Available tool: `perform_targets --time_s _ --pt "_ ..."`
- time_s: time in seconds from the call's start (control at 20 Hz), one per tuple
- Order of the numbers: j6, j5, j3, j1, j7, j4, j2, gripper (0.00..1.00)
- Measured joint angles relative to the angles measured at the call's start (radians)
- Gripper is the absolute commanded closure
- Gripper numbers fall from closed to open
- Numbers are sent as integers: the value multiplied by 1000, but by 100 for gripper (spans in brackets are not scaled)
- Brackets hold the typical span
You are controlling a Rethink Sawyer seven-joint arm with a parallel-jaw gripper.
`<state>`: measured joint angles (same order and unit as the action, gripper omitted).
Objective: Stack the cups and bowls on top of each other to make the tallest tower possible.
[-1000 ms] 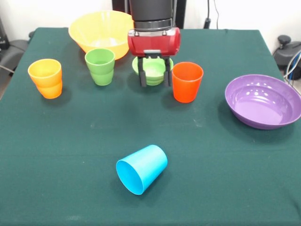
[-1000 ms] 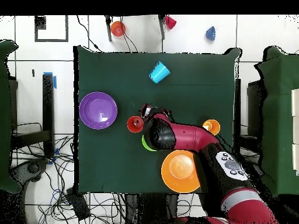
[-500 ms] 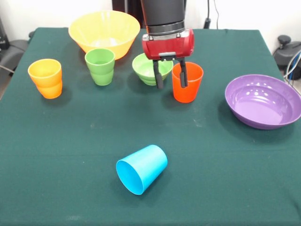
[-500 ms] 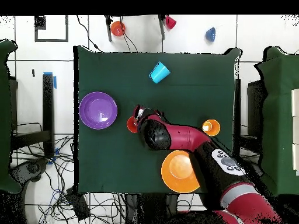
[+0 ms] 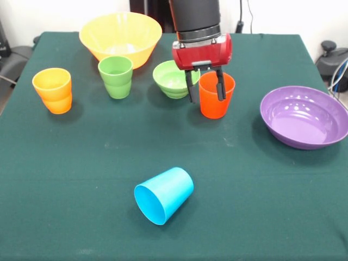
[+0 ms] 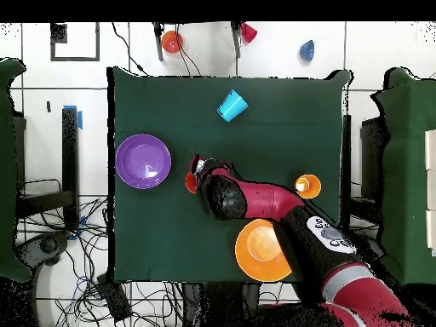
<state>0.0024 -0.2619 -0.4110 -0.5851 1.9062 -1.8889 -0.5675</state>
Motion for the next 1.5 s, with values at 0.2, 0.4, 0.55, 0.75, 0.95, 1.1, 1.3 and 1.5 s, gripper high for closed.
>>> perform_targets --time_s 0.2,0.4,0.55,0.75,0.95,1.1,1.3,1.5 --pt "0 0 -27 -38 0 -8 1 0" --pt "0 0 -41 -65 0 -14 0 0" --pt "0 -5 -41 -68 0 -14 -1 0" --pt "-13 -22 -37 -61 0 -17 -2 0" --pt "-14 -22 -20 -43 0 -30 -27 0" --pt "-13 -22 1 -24 0 -43 -68 0" --pt "25 -13 43 11 0 -53 -135 0" --pt "155 27 105 82 0 -54 -220 0"
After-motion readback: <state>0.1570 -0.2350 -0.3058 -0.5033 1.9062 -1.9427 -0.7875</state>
